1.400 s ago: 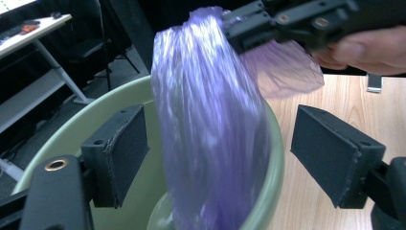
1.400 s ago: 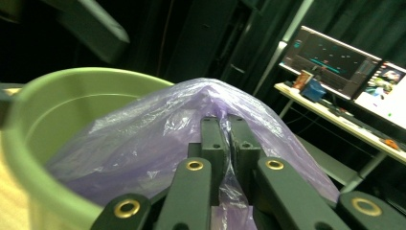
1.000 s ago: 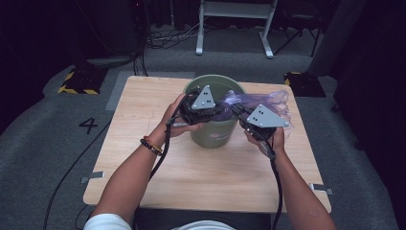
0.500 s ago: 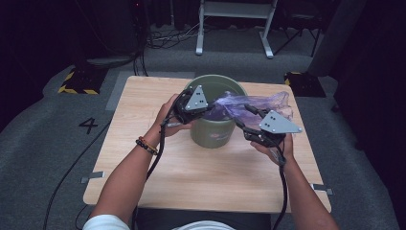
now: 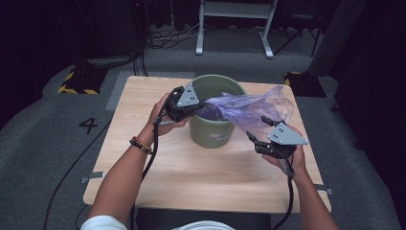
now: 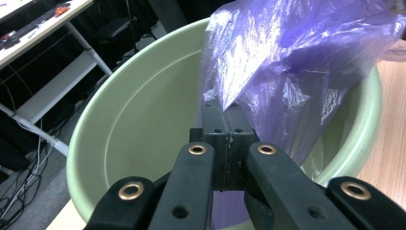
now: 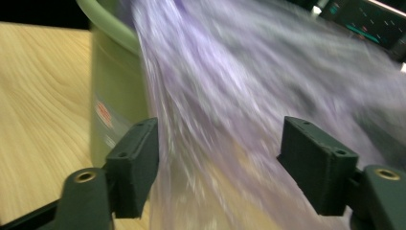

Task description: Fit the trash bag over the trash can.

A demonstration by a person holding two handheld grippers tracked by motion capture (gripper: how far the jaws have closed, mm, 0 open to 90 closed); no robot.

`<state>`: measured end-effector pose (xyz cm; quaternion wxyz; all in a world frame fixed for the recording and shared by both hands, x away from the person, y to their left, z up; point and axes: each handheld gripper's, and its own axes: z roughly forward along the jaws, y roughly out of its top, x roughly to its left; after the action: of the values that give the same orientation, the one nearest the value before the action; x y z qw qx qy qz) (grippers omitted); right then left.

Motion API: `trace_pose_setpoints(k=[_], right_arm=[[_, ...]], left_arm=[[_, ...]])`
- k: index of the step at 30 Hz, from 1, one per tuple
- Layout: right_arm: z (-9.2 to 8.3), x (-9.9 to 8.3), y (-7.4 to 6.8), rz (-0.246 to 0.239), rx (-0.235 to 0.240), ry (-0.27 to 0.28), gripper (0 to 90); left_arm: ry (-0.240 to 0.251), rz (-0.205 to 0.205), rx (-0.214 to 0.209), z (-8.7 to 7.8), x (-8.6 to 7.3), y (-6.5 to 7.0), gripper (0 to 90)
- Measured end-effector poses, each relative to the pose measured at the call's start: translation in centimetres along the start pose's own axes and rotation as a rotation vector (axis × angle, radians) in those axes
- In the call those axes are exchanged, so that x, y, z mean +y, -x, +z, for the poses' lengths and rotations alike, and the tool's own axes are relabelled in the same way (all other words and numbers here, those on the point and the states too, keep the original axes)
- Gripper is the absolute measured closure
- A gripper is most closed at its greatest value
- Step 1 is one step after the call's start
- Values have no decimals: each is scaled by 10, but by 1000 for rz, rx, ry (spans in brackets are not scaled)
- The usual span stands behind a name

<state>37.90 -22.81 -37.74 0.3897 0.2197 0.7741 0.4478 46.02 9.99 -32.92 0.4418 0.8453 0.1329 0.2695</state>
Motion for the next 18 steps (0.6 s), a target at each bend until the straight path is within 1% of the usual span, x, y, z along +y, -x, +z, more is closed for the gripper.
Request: trace_pose_setpoints(k=[1, 2, 3, 4, 5, 6, 7, 8, 9, 10, 11, 12, 13, 14, 15, 17, 18], right_arm=[[2, -5, 1, -4, -15, -25, 408], [3, -8, 2, 2, -15, -28, 447], [4, -10, 2, 7, -11, -34, 558], [4, -10, 2, 7, -11, -34, 558], [5, -13, 3, 0, -16, -20, 661], [5, -13, 3, 0, -16, -20, 661], [6, -14, 4, 8, -13, -13, 727], [5, -15, 5, 9, -17, 10, 764], [5, -15, 5, 9, -17, 10, 764], [3, -15, 6, 17, -18, 21, 703], [1, -15, 8, 39, -26, 44, 584], [-3, -15, 10, 65, -50, 65, 365], [-3, -15, 10, 65, -50, 65, 365], [-6, -15, 12, 68, -58, 70, 323], [-13, -16, 15, 84, -88, 79, 262], [-19, -19, 19, 94, -84, 83, 252], [-19, -19, 19, 94, -84, 83, 252]], left_arm=[[0, -8, 4, -1, -2, -2, 900], [0, -8, 4, -1, -2, -2, 900], [2, -16, 4, -3, -5, -4, 900], [2, -16, 4, -3, -5, -4, 900], [5, -24, 2, -4, -7, -6, 900], [5, -24, 2, -4, -7, -6, 900], [5, -21, 8, -5, -8, -6, 900], [0, -26, 12, -6, -12, -8, 900], [0, -26, 12, -6, -12, -8, 900], [-3, -35, 12, -7, -15, -9, 900], [-8, -36, 16, -7, -16, -10, 900], [-10, -47, 23, -8, -20, -13, 900], [-10, -47, 23, -8, -20, -13, 900], [-10, -50, 21, -8, -22, -14, 900], [-8, -54, 29, -9, -24, -15, 900], [1, -61, 28, -10, -26, -16, 900], [1, -61, 28, -10, -26, -16, 900]])
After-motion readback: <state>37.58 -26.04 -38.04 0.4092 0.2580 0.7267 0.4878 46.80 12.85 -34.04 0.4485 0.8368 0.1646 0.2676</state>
